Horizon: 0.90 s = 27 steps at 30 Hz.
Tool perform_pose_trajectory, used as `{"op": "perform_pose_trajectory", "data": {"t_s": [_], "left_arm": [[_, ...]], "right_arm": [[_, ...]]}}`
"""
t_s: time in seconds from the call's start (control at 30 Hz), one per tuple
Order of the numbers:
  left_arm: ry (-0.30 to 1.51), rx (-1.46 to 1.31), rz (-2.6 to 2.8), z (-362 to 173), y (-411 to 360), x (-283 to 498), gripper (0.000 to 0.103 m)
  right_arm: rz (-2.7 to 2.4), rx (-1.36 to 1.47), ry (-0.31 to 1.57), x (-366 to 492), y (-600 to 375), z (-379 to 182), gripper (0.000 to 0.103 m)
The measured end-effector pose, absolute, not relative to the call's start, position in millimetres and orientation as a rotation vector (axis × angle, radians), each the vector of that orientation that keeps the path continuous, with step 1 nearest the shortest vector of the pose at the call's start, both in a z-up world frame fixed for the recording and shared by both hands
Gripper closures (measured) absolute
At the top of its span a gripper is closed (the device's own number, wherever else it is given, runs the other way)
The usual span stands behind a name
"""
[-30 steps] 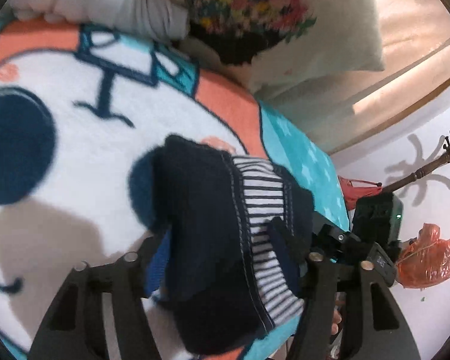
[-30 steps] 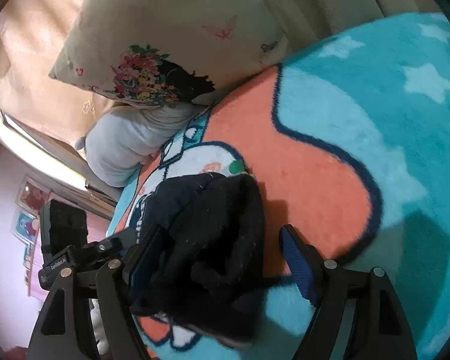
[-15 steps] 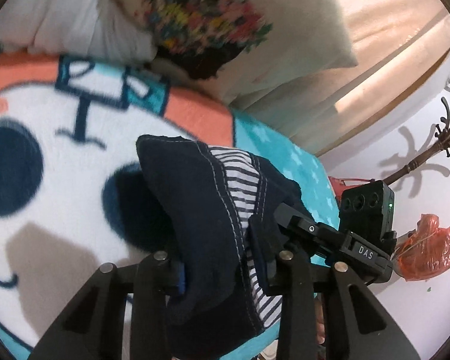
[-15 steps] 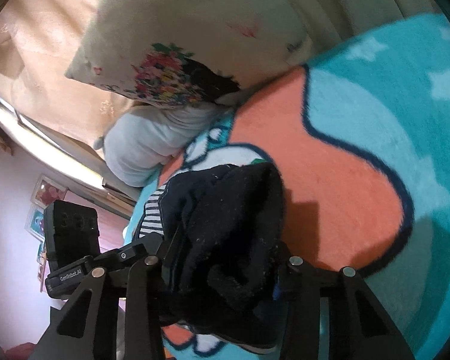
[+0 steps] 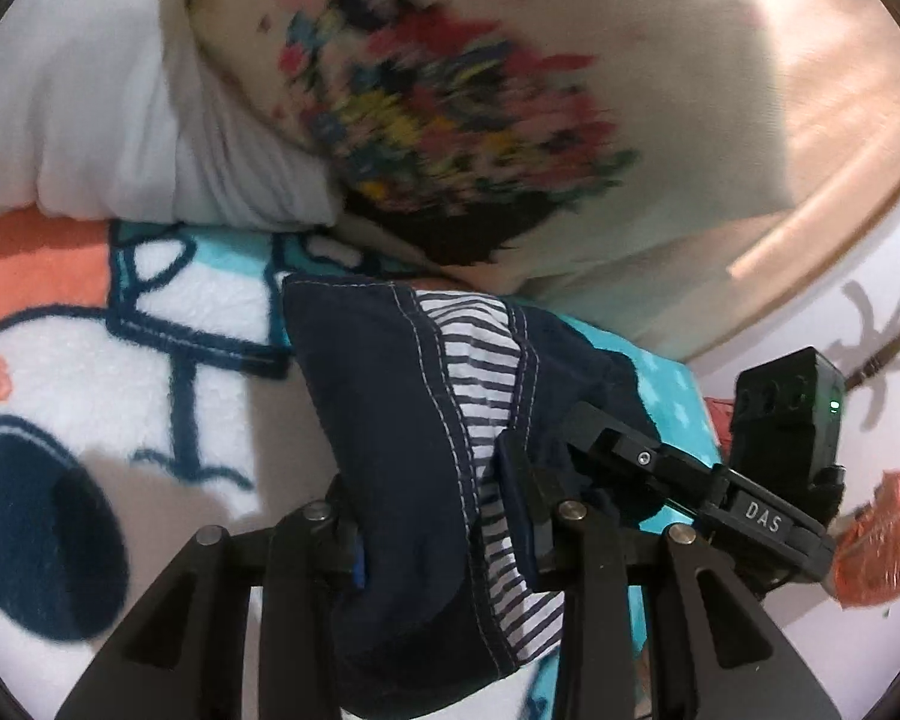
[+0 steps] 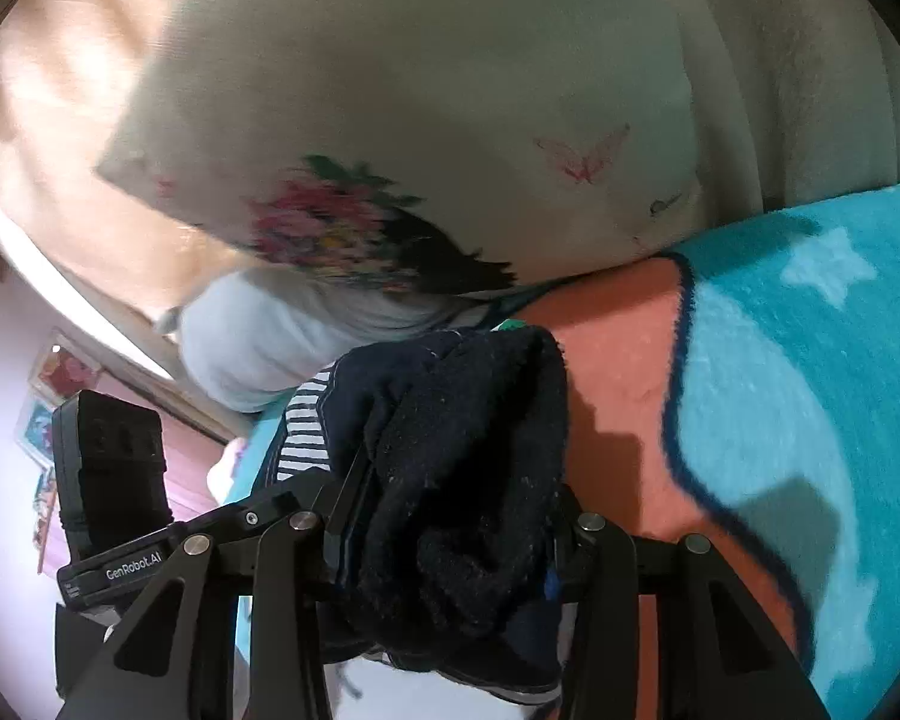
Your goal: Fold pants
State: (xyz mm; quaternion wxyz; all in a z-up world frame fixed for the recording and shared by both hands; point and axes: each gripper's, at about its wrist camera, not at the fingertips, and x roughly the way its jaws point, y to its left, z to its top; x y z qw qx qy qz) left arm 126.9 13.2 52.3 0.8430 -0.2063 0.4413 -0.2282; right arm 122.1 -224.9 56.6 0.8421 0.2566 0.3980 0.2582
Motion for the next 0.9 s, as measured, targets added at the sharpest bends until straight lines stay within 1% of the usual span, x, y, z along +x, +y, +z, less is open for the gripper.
{"op": "perform_pose_trajectory", "data": {"t_s": [0.1, 0.17, 0.27, 0.33, 0.43, 0.5, 0.57, 0.6, 0.7, 0.77, 0.83, 0.9], "left_arm": [[0.968, -0.428, -0.440, 36, 12, 141, 0.067], [0.983, -0.452, -0.441, 30, 14, 144, 0.064], [0.993, -0.485, -0.462, 33, 20, 141, 0.064], [0.980, -0.485, -0.449, 42, 27, 133, 0.064], [0.951, -0.500, -0.422, 50, 38, 116, 0.062], [0.937, -0.510, -0.417, 52, 42, 107, 0.062], [0.930, -0.506, -0.419, 50, 40, 96, 0.061], [0.931, -0.500, -0.415, 48, 38, 92, 0.061], [0.949, -0.474, -0.397, 34, 31, 85, 0.055], [0.980, -0.460, -0.377, 23, 26, 88, 0.055], [1.016, -0.481, -0.379, 11, 26, 93, 0.055], [1.019, -0.514, -0.388, 9, 29, 96, 0.055]], "right_arm": [[0.507, 0.525, 0.880, 137, -221, 42, 0.057], [0.481, 0.515, 0.892, 142, -222, 32, 0.052], [0.470, 0.566, 0.897, 143, -229, 27, 0.049], [0.466, 0.561, 0.872, 137, -236, 35, 0.048], [0.432, 0.516, 0.770, 115, -246, 65, 0.048], [0.451, 0.545, 0.710, 102, -251, 81, 0.048], [0.525, 0.606, 0.690, 95, -251, 87, 0.048], [0.585, 0.654, 0.692, 92, -249, 85, 0.048], [0.666, 0.722, 0.743, 88, -239, 65, 0.048], [0.630, 0.730, 0.780, 90, -236, 46, 0.048], [0.604, 0.805, 0.820, 99, -242, 23, 0.049], [0.607, 0.838, 0.817, 102, -245, 17, 0.050]]}}
